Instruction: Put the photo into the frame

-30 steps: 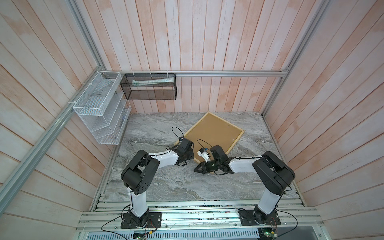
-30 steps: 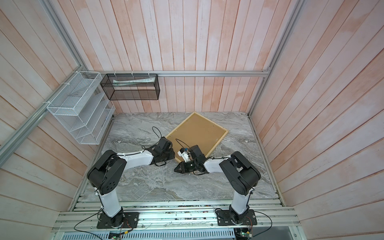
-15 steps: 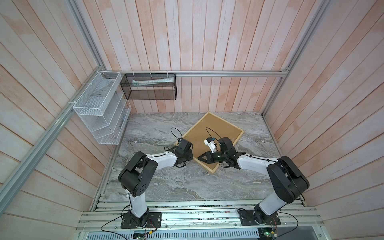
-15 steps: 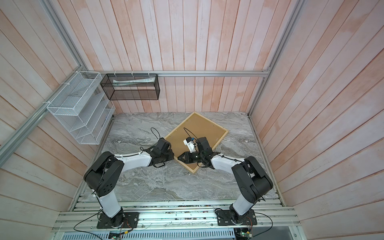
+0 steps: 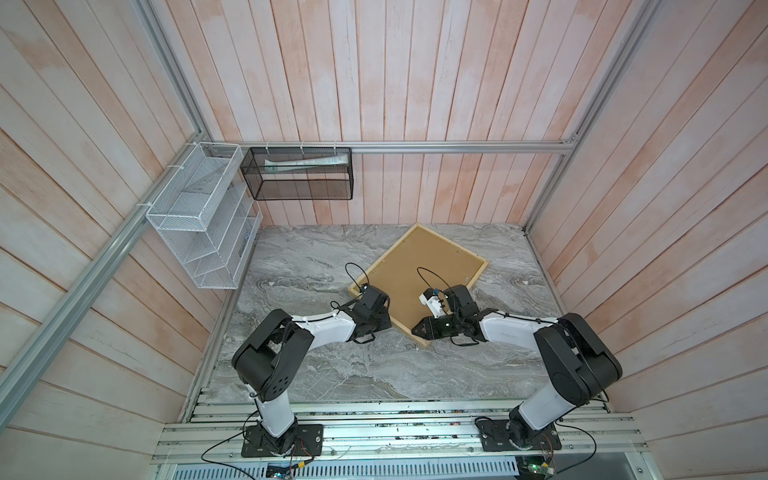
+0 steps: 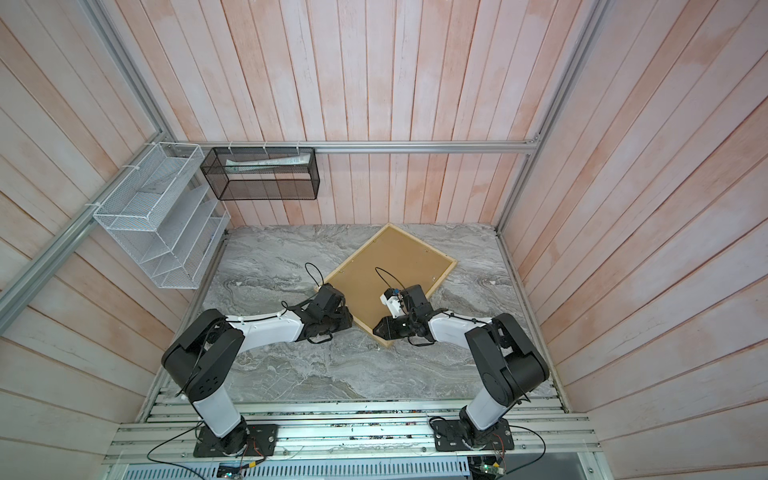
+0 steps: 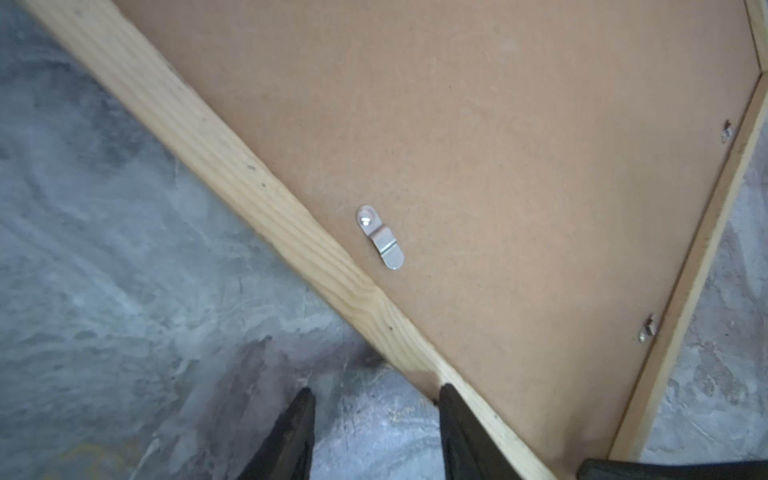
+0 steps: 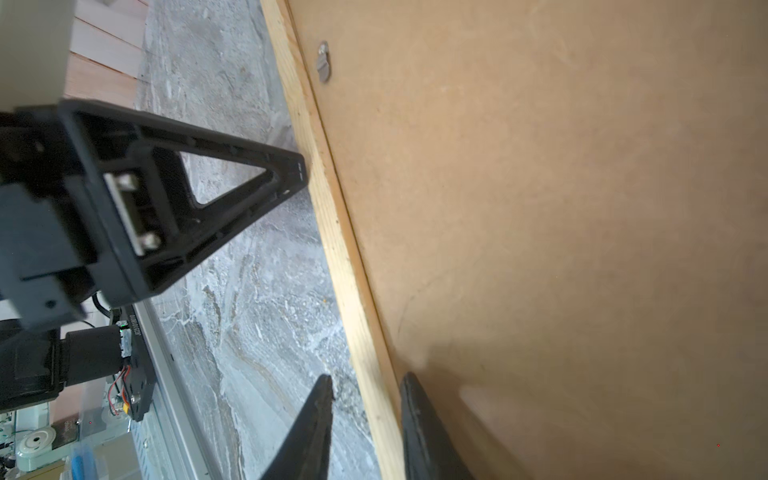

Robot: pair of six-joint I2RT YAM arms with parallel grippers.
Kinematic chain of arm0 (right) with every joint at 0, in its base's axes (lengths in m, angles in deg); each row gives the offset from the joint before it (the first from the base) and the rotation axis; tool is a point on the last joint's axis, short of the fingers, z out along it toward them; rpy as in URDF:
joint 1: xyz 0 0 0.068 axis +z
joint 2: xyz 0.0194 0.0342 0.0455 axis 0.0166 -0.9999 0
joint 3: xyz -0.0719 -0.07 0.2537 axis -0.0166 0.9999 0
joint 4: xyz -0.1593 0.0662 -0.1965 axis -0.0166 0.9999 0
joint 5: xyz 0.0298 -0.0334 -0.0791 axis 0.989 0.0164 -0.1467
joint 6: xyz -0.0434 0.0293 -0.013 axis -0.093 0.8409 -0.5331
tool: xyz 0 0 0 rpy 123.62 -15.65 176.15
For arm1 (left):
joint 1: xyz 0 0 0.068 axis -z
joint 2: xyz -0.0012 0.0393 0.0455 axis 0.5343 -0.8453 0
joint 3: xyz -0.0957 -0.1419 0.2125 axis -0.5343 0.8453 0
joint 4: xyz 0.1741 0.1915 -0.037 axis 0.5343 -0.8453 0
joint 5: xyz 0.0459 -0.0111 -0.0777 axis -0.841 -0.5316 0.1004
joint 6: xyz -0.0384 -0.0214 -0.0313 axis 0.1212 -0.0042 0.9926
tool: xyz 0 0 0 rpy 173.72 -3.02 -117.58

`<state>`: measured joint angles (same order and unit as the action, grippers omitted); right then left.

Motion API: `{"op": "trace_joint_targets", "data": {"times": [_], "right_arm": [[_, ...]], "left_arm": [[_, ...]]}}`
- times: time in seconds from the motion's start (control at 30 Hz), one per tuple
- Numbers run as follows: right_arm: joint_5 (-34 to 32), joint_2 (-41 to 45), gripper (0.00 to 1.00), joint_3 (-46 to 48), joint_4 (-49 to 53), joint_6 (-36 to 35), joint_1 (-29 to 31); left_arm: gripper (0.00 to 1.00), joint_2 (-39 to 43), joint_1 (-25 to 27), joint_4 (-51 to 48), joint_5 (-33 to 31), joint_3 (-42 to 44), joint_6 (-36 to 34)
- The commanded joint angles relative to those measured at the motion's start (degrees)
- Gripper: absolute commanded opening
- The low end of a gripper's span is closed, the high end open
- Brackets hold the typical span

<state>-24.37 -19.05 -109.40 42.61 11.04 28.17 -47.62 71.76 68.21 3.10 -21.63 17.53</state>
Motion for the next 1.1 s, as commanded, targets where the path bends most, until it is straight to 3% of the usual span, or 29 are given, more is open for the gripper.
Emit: {"op": "trace_joint_targets", "data": {"times": [0.0, 0.23, 0.5, 0.73, 0.93, 1.07], "right_arm": [[-0.57, 1.45, 0.3, 1.23, 1.54, -1.49, -0.25], [3.1, 1.26, 0.3, 2.44, 1.02, -2.72, 0.38], [4.34, 0.06, 0.29, 1.13, 0.63, -3.4, 5.56], [7.07, -4.18, 0.28, -1.18, -6.68, 1.39, 10.32], [7.03, -9.68, 0.27, -6.7, -12.83, 5.97, 13.28], [4.22, -8.21, 0.27, -8.09, -13.46, 6.64, 12.26]], "left_arm": [[0.51, 0.73, 0.57, 1.31, 0.82, 0.46, 0.94], [0.51, -1.89, 0.52, 0.48, 1.08, -2.06, -0.91], [0.51, -3.75, -0.16, 0.75, 1.91, -3.71, -2.45], [0.49, -3.74, -1.59, 0.63, 2.23, -3.75, -3.81], [0.41, -3.88, -3.77, 1.57, 2.23, -3.04, -6.28], [0.32, -5.5, -6.22, 1.41, 2.3, -4.19, -10.06]]}}
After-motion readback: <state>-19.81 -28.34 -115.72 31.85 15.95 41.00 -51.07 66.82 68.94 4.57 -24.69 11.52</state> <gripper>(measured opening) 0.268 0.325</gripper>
